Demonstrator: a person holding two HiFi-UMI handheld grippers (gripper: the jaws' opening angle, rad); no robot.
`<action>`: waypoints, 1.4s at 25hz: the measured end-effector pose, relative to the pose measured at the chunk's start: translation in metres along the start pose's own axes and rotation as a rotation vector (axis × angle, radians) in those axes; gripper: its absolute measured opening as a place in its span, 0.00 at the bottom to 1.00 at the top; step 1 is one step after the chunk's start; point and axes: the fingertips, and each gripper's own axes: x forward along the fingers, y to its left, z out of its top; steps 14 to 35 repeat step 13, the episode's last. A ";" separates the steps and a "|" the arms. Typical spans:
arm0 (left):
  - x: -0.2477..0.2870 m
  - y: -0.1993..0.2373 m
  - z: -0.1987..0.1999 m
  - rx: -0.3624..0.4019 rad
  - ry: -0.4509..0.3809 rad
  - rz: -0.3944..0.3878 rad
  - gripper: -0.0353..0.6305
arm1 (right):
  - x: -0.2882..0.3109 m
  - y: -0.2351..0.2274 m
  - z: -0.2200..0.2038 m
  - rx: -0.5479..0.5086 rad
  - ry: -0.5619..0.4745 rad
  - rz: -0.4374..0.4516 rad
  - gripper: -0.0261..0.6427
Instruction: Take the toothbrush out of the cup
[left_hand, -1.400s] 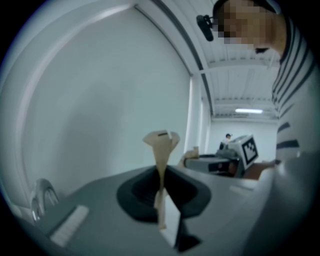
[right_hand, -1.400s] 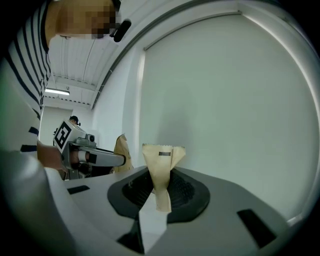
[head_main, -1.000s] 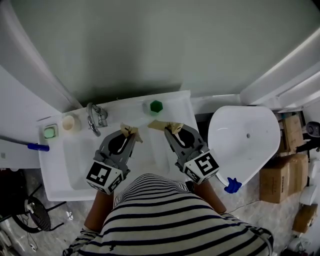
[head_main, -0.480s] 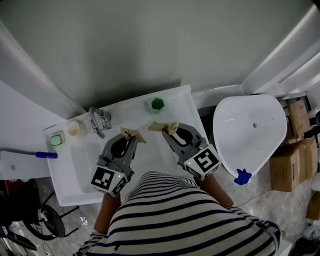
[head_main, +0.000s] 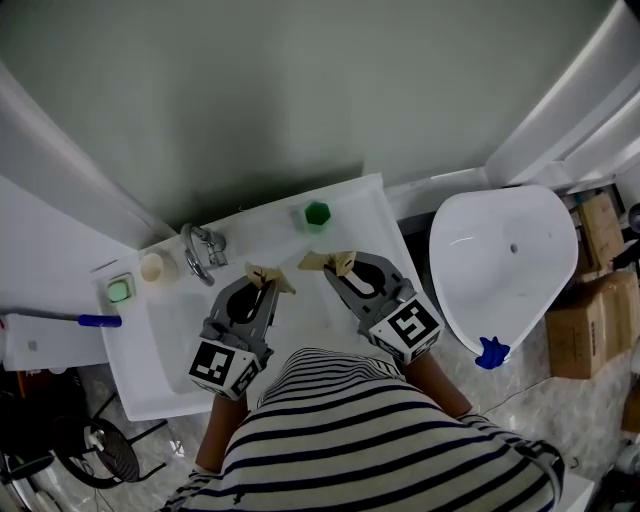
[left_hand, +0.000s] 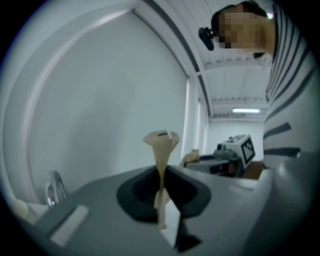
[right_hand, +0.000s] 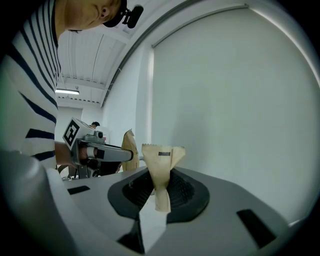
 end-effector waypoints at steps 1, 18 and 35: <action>0.000 0.000 0.000 -0.001 -0.002 -0.001 0.10 | 0.000 0.000 0.001 -0.002 -0.004 0.000 0.14; 0.001 0.002 -0.003 0.008 0.004 -0.006 0.10 | 0.001 -0.001 0.002 -0.008 -0.003 -0.009 0.14; 0.001 0.002 -0.003 0.008 0.004 -0.006 0.10 | 0.001 -0.001 0.002 -0.008 -0.003 -0.009 0.14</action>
